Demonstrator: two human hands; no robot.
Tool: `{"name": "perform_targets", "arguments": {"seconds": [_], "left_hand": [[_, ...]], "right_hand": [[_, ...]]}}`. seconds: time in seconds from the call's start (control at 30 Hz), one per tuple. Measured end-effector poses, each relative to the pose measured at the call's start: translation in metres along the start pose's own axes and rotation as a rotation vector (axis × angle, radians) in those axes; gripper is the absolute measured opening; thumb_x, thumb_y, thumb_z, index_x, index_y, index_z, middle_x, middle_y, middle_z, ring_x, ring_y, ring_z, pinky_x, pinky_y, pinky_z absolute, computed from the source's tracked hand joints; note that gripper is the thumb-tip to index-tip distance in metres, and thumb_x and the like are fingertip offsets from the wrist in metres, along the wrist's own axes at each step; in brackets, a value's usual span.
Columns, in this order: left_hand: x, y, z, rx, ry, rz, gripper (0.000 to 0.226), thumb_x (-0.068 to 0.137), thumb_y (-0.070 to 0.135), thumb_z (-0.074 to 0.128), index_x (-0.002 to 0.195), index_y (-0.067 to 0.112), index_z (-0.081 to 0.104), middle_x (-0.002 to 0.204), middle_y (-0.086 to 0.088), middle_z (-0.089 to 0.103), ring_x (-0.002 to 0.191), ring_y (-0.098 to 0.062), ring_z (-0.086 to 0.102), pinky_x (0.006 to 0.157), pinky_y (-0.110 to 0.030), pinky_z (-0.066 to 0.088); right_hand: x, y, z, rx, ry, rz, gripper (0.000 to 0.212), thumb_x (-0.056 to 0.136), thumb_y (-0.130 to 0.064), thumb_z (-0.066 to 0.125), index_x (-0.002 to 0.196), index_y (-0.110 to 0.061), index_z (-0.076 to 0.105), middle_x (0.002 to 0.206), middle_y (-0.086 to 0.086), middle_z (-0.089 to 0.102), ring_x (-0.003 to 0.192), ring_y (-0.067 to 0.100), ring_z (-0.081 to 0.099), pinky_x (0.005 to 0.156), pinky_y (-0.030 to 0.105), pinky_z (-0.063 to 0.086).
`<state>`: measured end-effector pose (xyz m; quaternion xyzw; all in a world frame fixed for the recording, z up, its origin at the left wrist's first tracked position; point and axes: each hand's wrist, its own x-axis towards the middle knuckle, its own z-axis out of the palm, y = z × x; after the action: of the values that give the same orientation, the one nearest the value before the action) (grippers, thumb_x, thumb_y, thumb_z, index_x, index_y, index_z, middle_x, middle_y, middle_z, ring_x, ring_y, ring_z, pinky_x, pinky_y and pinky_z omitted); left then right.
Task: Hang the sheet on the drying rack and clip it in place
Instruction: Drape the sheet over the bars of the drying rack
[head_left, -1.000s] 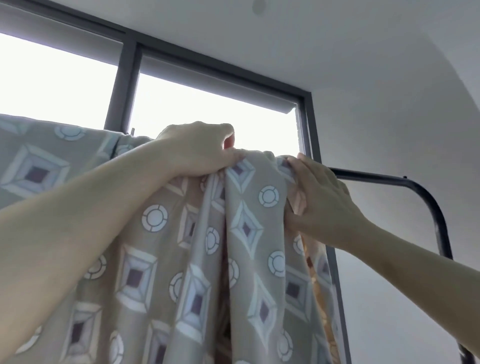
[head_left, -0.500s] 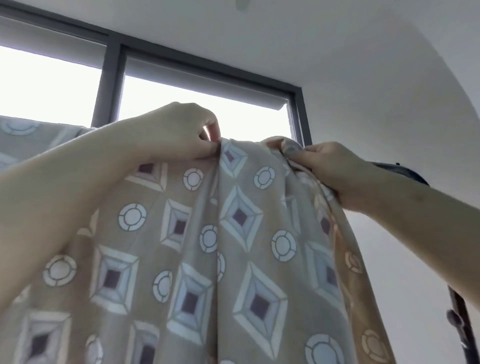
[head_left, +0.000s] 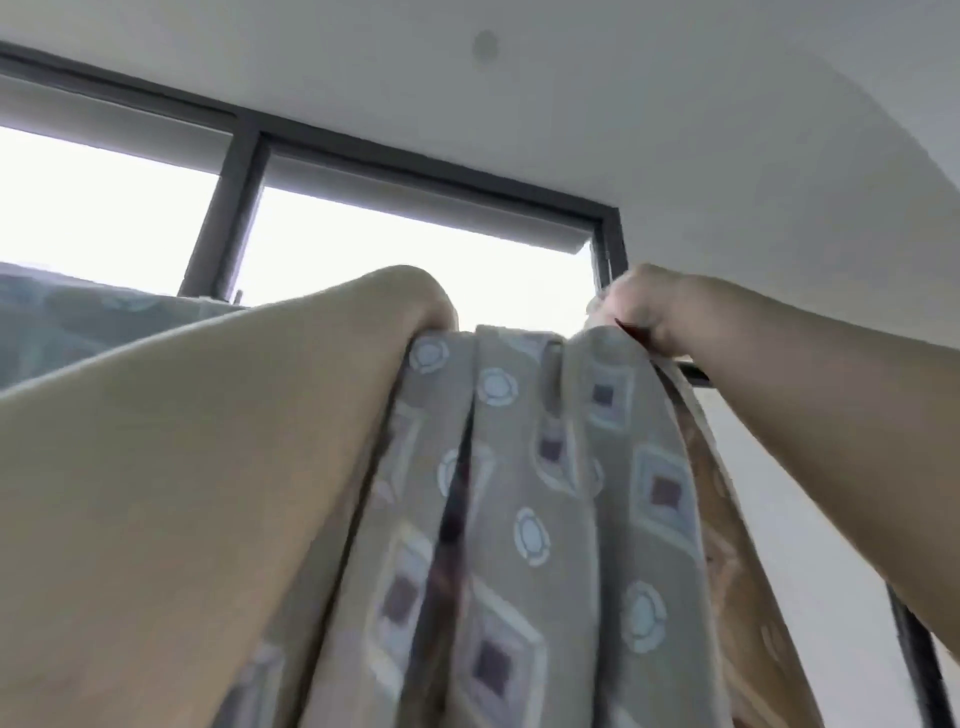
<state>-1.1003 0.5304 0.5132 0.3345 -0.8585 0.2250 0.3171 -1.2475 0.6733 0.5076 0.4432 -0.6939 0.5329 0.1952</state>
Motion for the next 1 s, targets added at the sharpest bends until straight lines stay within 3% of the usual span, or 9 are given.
{"name": "perform_targets", "arguments": {"seconds": [0.07, 0.17, 0.27, 0.4, 0.53, 0.6, 0.7, 0.83, 1.0], "left_hand": [[-0.002, 0.003, 0.003, -0.053, -0.179, 0.034, 0.029, 0.093, 0.013, 0.044, 0.116, 0.004, 0.058, 0.131, -0.015, 0.052, 0.118, -0.029, 0.05, 0.102, -0.04, 0.037], [-0.015, 0.006, 0.003, -0.179, -0.141, 0.164, 0.019, 0.089, 0.008, 0.051, 0.073, 0.007, 0.061, 0.094, -0.016, 0.066, 0.079, -0.022, 0.056, 0.081, -0.037, 0.049], [-0.038, 0.026, -0.01, -0.418, 0.163, 0.243, 0.033, 0.09, 0.028, 0.057, 0.059, 0.016, 0.055, 0.06, 0.002, 0.051, 0.056, -0.011, 0.043, 0.057, -0.024, 0.036], [-0.074, 0.047, -0.012, -0.531, 0.303, 0.351, 0.033, 0.084, 0.055, 0.051, 0.077, 0.027, 0.066, 0.073, 0.013, 0.061, 0.068, -0.005, 0.055, 0.065, -0.023, 0.042], [-0.086, 0.064, 0.0, -0.146, 0.338, 0.326, 0.041, 0.078, 0.066, 0.046, 0.103, 0.035, 0.058, 0.089, 0.016, 0.054, 0.083, -0.011, 0.051, 0.073, -0.03, 0.04], [-0.087, 0.068, 0.006, -0.134, 0.379, 0.306, 0.043, 0.079, 0.066, 0.045, 0.112, 0.039, 0.052, 0.102, 0.016, 0.054, 0.092, -0.009, 0.048, 0.077, -0.032, 0.039], [-0.093, 0.07, 0.014, -0.257, 0.434, 0.352, 0.042, 0.077, 0.062, 0.048, 0.112, 0.038, 0.047, 0.105, 0.016, 0.049, 0.095, -0.009, 0.048, 0.082, -0.033, 0.042], [-0.093, 0.071, 0.017, -0.249, 0.526, 0.382, 0.019, 0.087, 0.037, 0.054, 0.104, 0.028, 0.052, 0.099, 0.01, 0.047, 0.089, -0.01, 0.047, 0.074, -0.027, 0.034], [-0.092, 0.077, 0.014, -0.238, 0.585, 0.334, 0.013, 0.087, 0.022, 0.058, 0.098, 0.019, 0.064, 0.091, 0.006, 0.059, 0.086, -0.011, 0.05, 0.072, -0.023, 0.033]], "right_hand": [[-0.014, 0.005, 0.003, -0.378, -0.149, 0.019, 0.007, 0.083, 0.0, 0.058, 0.081, -0.003, 0.064, 0.086, 0.017, 0.059, 0.076, 0.023, 0.055, 0.066, 0.03, 0.041], [-0.04, 0.0, 0.0, -0.525, -0.283, -0.027, 0.01, 0.089, -0.012, 0.057, 0.08, -0.008, 0.06, 0.077, 0.007, 0.058, 0.078, 0.021, 0.054, 0.061, 0.025, 0.041], [-0.047, 0.01, -0.012, -0.502, 0.027, -0.187, 0.024, 0.089, -0.02, 0.056, 0.069, -0.009, 0.046, 0.069, 0.004, 0.044, 0.072, 0.018, 0.043, 0.056, 0.027, 0.032], [-0.075, 0.038, -0.018, -0.193, 0.168, -0.448, 0.033, 0.089, -0.034, 0.057, 0.066, -0.015, 0.044, 0.064, -0.004, 0.045, 0.058, 0.009, 0.041, 0.055, 0.022, 0.034], [-0.109, 0.054, -0.021, -0.258, 0.028, -0.56, 0.037, 0.075, -0.041, 0.07, 0.094, -0.022, 0.045, 0.098, -0.015, 0.048, 0.09, 0.002, 0.046, 0.072, 0.011, 0.037], [-0.12, 0.062, -0.022, -0.431, 0.08, -0.562, 0.046, 0.071, -0.04, 0.071, 0.099, -0.025, 0.039, 0.109, -0.014, 0.037, 0.102, 0.005, 0.038, 0.083, 0.017, 0.031], [-0.129, 0.071, -0.027, -0.493, 0.167, -0.476, 0.046, 0.068, -0.043, 0.064, 0.098, -0.022, 0.037, 0.093, -0.013, 0.038, 0.083, 0.006, 0.044, 0.066, 0.02, 0.035], [-0.126, 0.075, -0.038, -0.324, -0.025, -0.236, 0.018, 0.089, -0.028, 0.06, 0.083, -0.011, 0.057, 0.067, -0.002, 0.063, 0.054, 0.007, 0.057, 0.045, 0.017, 0.044], [-0.125, 0.069, -0.045, 0.189, -0.244, -0.06, 0.016, 0.094, -0.017, 0.052, 0.087, -0.006, 0.062, 0.078, 0.011, 0.068, 0.07, 0.022, 0.066, 0.074, 0.037, 0.058]]}}
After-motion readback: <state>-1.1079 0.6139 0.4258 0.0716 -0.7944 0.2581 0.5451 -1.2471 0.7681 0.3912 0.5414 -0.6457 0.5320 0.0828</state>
